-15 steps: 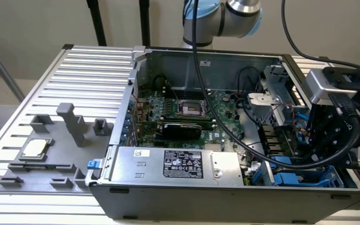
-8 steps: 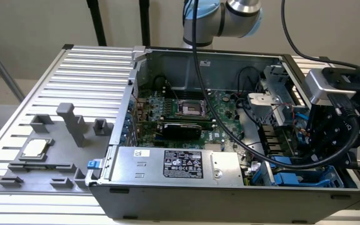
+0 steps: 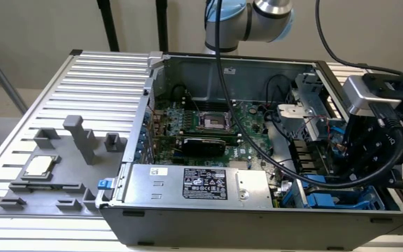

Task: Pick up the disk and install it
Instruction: 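Insert the first disk wire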

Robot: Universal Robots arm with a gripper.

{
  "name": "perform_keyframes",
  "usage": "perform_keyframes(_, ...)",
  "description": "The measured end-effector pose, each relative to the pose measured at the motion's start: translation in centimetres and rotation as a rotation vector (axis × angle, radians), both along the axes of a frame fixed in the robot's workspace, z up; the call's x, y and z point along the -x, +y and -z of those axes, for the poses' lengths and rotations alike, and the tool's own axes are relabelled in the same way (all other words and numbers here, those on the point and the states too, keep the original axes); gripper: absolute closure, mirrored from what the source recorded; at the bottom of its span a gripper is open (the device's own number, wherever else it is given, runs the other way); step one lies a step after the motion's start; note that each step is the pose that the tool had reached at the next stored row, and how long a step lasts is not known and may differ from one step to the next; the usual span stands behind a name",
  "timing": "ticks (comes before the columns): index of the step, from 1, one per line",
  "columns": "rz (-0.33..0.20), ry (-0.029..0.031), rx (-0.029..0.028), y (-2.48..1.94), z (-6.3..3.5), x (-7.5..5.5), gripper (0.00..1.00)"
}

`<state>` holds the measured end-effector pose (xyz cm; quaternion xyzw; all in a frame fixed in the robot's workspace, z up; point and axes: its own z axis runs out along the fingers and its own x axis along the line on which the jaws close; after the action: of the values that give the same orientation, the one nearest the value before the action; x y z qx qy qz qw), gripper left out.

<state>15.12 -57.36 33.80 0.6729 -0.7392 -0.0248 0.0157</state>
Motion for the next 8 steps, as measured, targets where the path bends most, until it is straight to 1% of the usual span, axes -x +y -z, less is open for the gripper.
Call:
perform_keyframes(4, 0.0, 0.0067, 0.0, 0.0, -0.85, 0.0, 0.75)
perform_keyframes(8, 0.001, 0.0099, 0.0001, 0.0, -2.46, 0.0, 0.75)
